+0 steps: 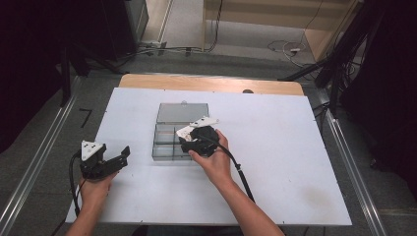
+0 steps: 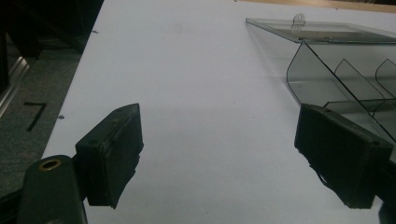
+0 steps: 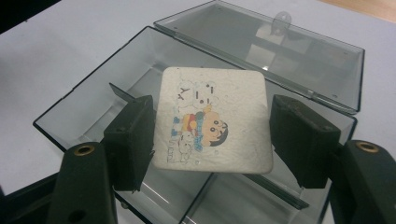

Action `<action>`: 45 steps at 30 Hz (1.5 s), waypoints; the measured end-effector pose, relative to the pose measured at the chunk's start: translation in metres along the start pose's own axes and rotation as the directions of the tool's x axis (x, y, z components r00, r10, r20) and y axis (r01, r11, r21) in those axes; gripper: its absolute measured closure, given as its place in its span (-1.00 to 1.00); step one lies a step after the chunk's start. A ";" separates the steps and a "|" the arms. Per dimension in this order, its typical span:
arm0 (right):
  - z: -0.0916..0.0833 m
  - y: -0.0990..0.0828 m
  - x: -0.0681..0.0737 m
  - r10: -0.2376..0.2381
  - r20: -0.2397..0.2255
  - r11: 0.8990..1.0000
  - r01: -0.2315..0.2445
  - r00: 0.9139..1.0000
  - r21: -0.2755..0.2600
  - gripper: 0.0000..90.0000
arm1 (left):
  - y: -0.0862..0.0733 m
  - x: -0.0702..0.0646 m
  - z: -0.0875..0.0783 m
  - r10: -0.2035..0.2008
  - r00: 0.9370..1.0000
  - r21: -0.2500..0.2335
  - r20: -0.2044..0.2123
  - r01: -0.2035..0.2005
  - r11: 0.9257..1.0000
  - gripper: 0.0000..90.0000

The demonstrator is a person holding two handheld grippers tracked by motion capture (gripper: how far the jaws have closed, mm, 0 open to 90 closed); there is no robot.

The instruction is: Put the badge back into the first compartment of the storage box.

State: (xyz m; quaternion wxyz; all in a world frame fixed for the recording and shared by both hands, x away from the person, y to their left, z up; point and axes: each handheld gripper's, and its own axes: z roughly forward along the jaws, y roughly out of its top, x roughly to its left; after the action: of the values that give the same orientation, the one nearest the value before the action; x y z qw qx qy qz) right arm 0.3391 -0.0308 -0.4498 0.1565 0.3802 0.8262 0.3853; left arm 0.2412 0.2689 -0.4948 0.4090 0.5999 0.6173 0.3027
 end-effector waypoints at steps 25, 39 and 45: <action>0.017 0.016 0.019 -0.030 -0.012 0.999 0.030 0.999 0.014 -0.31 | 0.000 0.002 0.000 -0.006 1.000 -0.003 0.002 0.006 1.000 -0.65; 0.031 0.021 0.023 -0.034 -0.018 0.999 0.034 0.999 0.025 -0.31 | 0.000 0.003 0.000 -0.011 1.000 -0.001 0.001 0.011 1.000 -0.65; 0.037 0.025 0.025 -0.033 -0.017 0.999 0.033 0.999 0.035 -0.31 | 0.000 0.003 0.000 -0.016 1.000 -0.002 -0.002 0.016 1.000 -0.65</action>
State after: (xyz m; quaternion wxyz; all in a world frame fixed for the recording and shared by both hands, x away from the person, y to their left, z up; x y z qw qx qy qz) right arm 0.3556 0.0180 -0.4546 0.1491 0.3660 0.8403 0.3711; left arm 0.2410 0.2724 -0.4954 0.4112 0.5944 0.6222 0.3008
